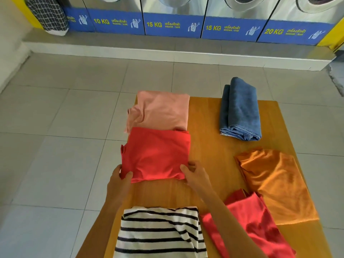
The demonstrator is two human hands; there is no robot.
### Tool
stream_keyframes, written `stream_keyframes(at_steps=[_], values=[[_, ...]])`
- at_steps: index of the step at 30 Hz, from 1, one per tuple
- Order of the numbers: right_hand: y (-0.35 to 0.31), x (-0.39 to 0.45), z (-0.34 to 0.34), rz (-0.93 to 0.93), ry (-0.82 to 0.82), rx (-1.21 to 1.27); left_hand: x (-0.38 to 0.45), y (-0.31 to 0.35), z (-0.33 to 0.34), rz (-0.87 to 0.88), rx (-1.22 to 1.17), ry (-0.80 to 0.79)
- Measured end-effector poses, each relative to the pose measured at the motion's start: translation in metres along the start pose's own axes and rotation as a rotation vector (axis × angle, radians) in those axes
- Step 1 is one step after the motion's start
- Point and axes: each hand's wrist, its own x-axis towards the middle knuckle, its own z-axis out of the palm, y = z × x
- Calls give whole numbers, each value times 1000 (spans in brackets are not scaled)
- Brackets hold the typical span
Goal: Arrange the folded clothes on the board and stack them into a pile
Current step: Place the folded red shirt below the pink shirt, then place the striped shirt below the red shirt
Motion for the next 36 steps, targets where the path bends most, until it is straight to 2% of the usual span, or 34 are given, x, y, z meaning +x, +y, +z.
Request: stream_keyframes(at_steps=[4,9,12,14,15,18,21,26,31,36], values=[[33,-36,-26,-23,-15,-158,-39,-33,-3,-48,101,39],[72,-94,-41,-240,91,-366,-91,-92,-12,-165,183,-54],[82,-114,-38,-185,-46,-590,-109,-107,-16,-249,206,-100],[84,-115,-30,-133,-184,-822,-111,-107,-17,-208,231,-131],[84,-114,-24,-105,-230,-861,-110,-107,-17,-166,235,-169],[77,-107,-3,-115,-291,-826,-105,-95,-20,-80,156,-300],[64,-100,7,-191,-235,-679,-99,-81,-31,-36,45,-305],[33,-79,18,-204,9,-486,-76,-64,-43,6,-96,-149],[31,-62,30,-125,27,-523,-55,-57,-20,1,73,20],[40,-62,22,-147,12,-484,-56,-58,-9,-16,82,76]])
